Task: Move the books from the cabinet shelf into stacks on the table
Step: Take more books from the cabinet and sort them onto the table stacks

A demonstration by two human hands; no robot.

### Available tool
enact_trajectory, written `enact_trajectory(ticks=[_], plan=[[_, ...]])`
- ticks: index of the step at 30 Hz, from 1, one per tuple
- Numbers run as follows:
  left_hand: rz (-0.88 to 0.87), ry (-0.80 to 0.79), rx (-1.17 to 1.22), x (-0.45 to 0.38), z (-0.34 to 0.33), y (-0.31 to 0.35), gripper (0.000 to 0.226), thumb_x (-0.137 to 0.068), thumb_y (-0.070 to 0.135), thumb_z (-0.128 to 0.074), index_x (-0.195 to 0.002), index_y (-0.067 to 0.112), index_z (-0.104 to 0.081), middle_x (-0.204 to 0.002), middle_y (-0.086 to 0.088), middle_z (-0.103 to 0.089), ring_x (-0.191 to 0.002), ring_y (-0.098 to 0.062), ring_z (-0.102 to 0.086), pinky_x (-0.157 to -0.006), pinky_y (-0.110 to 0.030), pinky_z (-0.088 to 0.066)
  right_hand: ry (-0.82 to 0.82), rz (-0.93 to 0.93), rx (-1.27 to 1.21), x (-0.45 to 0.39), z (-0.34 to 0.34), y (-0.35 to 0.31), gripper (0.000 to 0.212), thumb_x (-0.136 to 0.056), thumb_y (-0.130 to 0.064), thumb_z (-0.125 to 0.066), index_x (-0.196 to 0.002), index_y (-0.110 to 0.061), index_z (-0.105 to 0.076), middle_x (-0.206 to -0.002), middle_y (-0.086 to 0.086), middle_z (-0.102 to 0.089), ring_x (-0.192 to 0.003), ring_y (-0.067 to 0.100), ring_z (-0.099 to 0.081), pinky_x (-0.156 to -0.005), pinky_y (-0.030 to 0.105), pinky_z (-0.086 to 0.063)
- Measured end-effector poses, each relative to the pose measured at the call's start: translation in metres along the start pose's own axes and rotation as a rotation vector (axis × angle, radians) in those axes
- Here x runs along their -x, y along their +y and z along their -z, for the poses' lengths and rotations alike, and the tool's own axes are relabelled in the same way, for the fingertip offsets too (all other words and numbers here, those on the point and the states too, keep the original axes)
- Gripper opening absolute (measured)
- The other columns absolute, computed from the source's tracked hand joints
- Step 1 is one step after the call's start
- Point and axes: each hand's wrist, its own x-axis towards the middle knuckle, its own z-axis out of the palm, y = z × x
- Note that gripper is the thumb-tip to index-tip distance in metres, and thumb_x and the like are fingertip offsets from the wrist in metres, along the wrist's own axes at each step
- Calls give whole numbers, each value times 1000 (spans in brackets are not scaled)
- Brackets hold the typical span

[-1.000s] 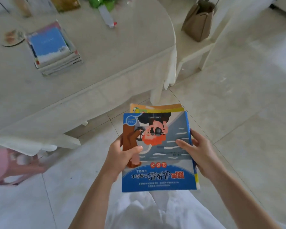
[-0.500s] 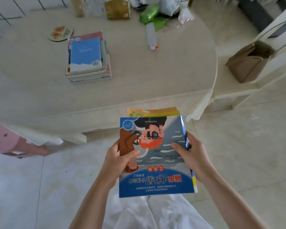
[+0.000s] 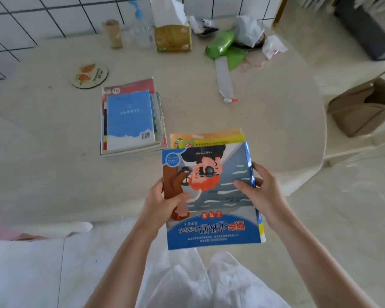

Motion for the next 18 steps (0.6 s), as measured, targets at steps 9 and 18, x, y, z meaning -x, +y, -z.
enact_trajectory(ticks=[9, 18], plan=[[-212, -33, 133, -86, 2, 42, 53, -74, -26, -63, -98, 19, -49, -76, 18, -73, -72, 2, -70, -58, -17, -55, 119, 171, 42, -83, -16, -26, 56, -67, 2, -75, -98, -40, -55, -98, -2, -71, -89, 29, -69, -80, 56, -55], [-439, 195, -61, -124, -13, 50, 51, -74, -13, -73, -111, 13, -51, -96, 5, -67, -87, 5, -64, -78, -13, -48, 101, 323, 48, -135, -7, -24, 55, -69, 8, -77, -96, -36, -54, -87, -11, -67, -81, 14, -63, -74, 35, -52]])
